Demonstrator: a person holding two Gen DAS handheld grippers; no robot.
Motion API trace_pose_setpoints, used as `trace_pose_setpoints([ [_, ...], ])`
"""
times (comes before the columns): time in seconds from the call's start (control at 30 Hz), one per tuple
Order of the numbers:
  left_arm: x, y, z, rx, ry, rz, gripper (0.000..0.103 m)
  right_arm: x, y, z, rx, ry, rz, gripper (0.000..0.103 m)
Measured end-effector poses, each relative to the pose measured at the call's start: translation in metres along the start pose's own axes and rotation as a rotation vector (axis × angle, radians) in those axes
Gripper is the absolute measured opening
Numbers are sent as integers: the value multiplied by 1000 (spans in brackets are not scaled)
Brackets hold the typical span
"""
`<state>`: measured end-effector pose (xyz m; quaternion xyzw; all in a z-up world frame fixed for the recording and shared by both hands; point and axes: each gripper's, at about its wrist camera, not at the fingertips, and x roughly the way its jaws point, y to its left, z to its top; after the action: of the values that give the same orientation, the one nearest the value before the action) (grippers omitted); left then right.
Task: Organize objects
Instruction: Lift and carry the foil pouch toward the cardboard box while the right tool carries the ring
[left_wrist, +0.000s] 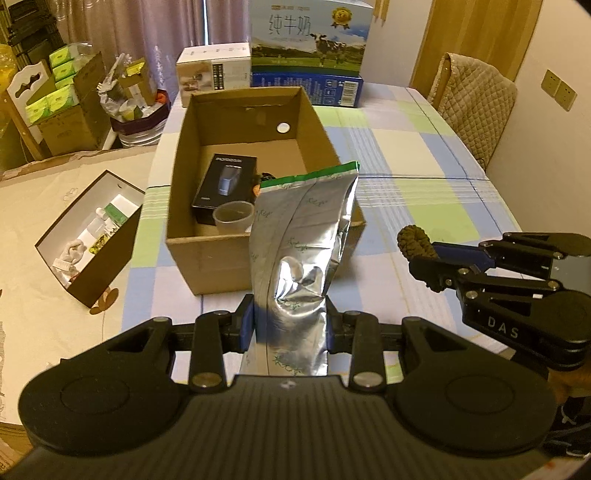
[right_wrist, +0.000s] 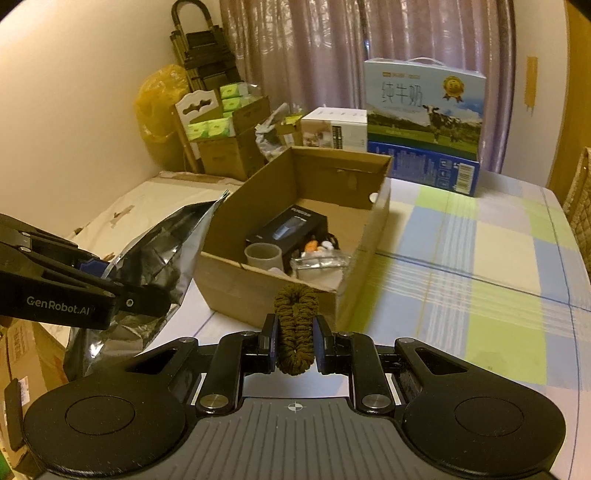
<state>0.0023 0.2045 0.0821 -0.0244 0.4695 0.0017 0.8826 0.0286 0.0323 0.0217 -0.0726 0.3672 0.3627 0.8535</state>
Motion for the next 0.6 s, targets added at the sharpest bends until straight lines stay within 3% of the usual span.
trace_pose_setpoints([
  [0.6, 9, 21, 14, -13, 0, 10, 30, 27, 7, 29, -24, -7, 9, 16],
])
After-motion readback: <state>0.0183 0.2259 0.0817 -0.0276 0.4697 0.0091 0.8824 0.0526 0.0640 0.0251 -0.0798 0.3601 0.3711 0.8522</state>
